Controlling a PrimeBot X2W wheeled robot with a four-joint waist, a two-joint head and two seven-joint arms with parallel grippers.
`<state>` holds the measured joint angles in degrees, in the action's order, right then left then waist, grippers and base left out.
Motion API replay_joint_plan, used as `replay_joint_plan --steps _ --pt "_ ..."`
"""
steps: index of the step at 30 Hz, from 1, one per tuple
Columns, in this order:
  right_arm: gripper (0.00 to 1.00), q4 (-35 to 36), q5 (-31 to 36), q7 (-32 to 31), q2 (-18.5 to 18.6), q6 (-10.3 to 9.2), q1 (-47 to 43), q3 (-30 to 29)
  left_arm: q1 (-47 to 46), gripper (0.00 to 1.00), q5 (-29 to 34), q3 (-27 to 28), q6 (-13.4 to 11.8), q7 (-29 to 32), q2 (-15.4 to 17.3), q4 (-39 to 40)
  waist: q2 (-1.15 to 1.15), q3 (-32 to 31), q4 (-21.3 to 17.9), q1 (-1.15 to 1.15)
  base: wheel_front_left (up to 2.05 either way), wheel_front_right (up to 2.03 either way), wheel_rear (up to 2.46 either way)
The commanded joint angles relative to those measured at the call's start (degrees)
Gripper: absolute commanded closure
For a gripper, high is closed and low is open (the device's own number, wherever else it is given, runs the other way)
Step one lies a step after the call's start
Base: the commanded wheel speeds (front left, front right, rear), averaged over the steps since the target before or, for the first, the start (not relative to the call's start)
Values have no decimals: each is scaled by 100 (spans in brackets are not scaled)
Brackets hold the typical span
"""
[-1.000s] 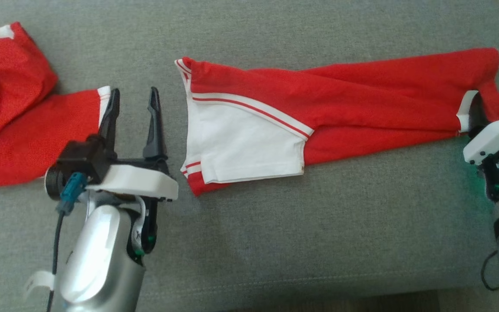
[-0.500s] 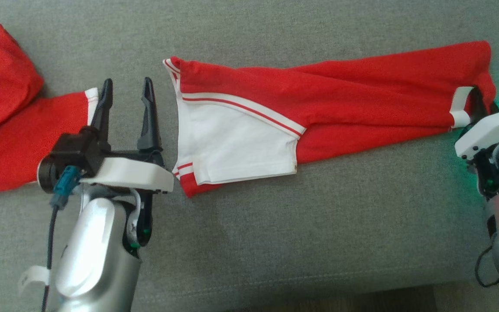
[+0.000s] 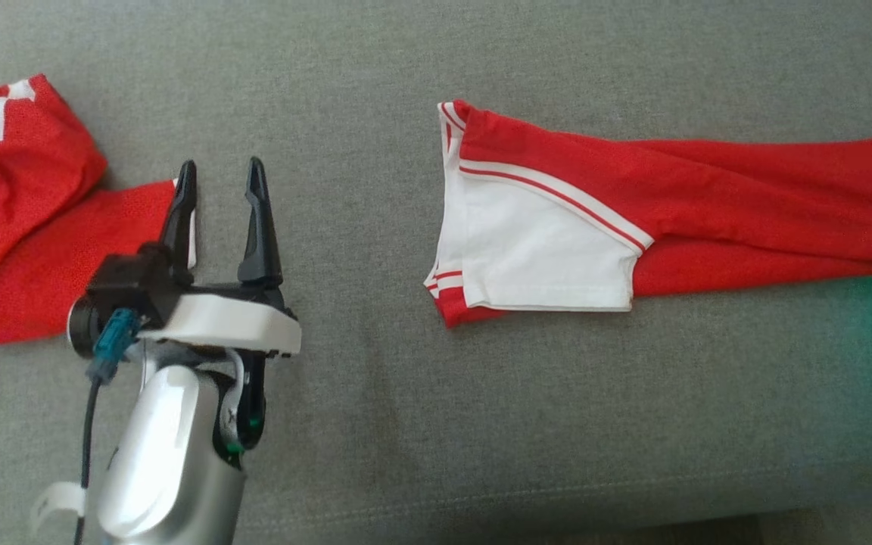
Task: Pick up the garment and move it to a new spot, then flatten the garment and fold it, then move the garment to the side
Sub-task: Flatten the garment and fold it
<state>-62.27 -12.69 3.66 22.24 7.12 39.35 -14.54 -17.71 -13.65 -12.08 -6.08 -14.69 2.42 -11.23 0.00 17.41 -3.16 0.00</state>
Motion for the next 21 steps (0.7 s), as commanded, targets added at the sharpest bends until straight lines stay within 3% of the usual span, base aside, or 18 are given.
replay_joint_plan --steps 1,10,17,21 --pt "100 118 122 86 8 36 220 23 -78 0 -52 208 -28 -30 46 208 0 -41 3 0 0 0 0" --pt "100 445 464 146 -612 36 472 79 55 0 -198 160 -89 -30 46 201 0 -338 -6 0 0 0 0" --pt "100 1557 155 -184 -1536 36 332 854 272 0 -307 181 -129 -30 46 203 0 -685 -9 0 0 0 0" --pt "100 2353 -138 -485 -1852 36 -17 1473 362 0 -354 176 -135 -30 46 210 0 -811 40 0 0 0 0"
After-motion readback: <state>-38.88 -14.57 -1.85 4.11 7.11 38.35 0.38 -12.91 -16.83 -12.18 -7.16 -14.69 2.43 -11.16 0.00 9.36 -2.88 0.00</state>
